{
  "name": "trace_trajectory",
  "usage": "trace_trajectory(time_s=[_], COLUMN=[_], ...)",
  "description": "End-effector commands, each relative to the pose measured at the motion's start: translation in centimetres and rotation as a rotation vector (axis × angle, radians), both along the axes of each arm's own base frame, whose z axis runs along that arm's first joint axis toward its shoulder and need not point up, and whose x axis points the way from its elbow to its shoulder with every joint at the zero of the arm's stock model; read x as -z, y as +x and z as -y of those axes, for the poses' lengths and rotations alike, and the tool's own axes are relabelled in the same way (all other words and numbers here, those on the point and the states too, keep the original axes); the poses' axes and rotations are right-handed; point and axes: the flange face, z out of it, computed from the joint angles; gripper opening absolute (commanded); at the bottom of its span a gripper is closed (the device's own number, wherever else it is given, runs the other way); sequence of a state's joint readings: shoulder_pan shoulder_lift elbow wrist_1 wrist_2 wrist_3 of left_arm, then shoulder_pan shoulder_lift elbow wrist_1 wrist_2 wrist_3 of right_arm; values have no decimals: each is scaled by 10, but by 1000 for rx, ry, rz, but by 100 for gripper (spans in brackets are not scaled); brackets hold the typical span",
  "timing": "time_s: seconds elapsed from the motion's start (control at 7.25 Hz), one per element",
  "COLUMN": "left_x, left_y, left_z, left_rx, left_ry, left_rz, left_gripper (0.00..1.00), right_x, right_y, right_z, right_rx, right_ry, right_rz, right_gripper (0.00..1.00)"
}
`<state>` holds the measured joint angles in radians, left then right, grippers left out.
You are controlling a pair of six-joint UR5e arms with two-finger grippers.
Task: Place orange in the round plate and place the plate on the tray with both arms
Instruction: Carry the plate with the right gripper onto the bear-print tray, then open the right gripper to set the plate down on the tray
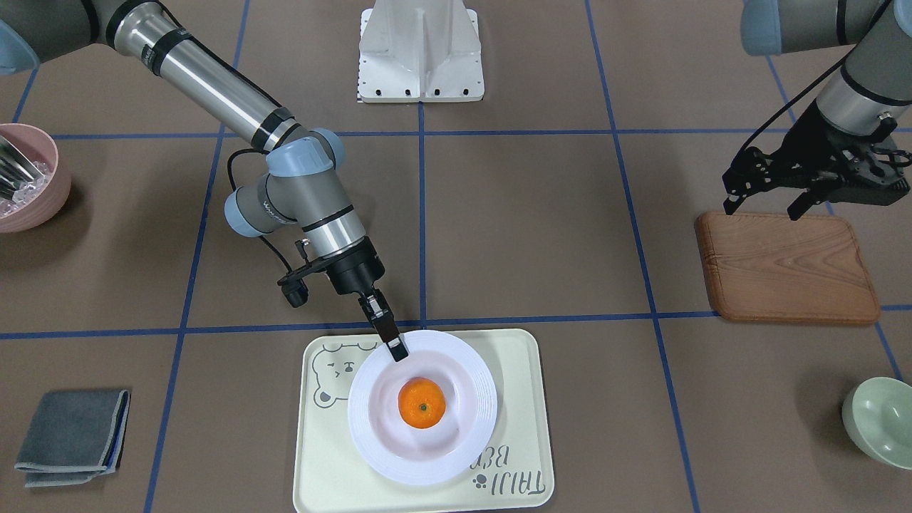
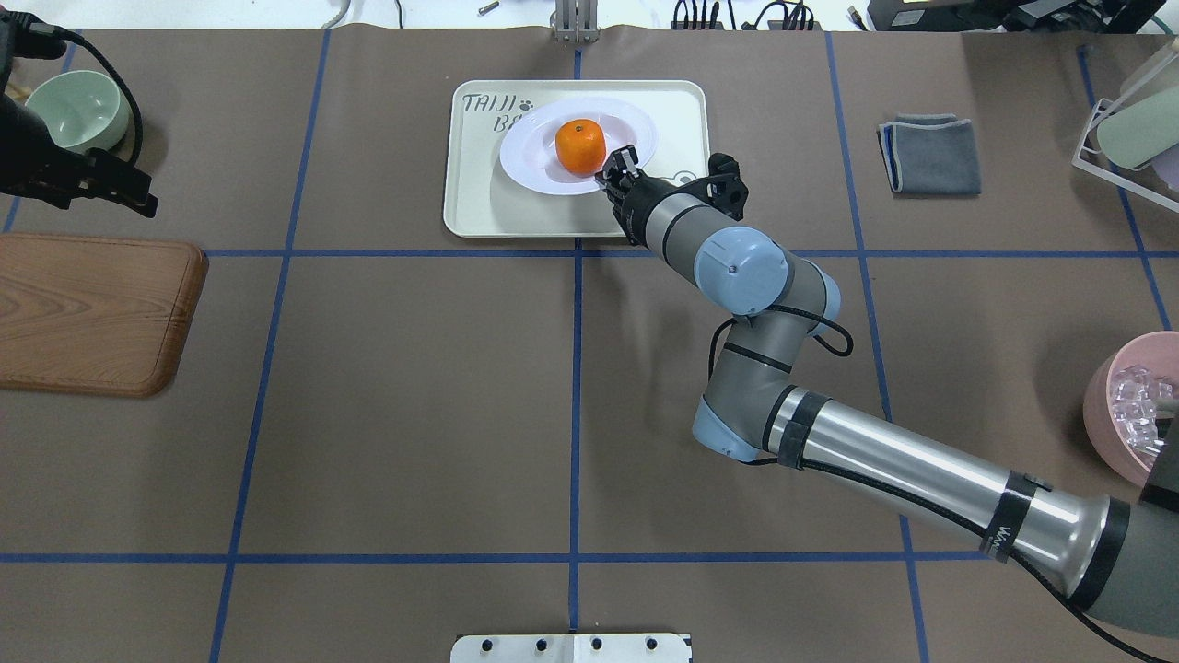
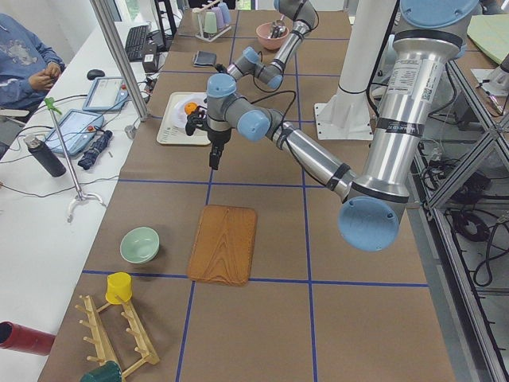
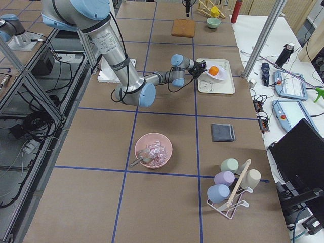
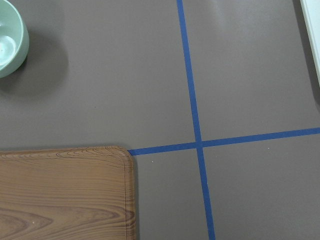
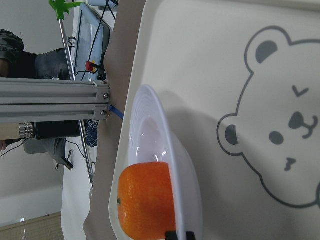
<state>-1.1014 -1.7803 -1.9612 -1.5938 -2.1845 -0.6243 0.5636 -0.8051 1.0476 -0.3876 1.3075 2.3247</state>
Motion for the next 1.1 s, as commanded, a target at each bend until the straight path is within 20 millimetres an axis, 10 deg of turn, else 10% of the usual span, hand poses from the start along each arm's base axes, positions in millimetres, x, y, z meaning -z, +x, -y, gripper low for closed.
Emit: trace_trajectory(time_s=[0.0, 0.14, 0.55, 0.97], left_x=[1, 1, 4, 3], left_y=[0, 0, 0, -1], left_z=[0, 0, 0, -1], left_rx=[0, 1, 5, 6], left_ry=[1, 2, 4, 2], left_rz=[-1, 1, -4, -4], left_gripper=[98, 98, 98, 98], right_x=[-7, -2, -4, -22], right_y=[-4, -3, 12, 69], right_z=[0, -1, -49, -131], right_rx=[6, 8, 61, 159], right_ry=[-9, -4, 39, 128], right_rz=[-15, -8, 24, -51], right_gripper=[12, 99, 100, 100])
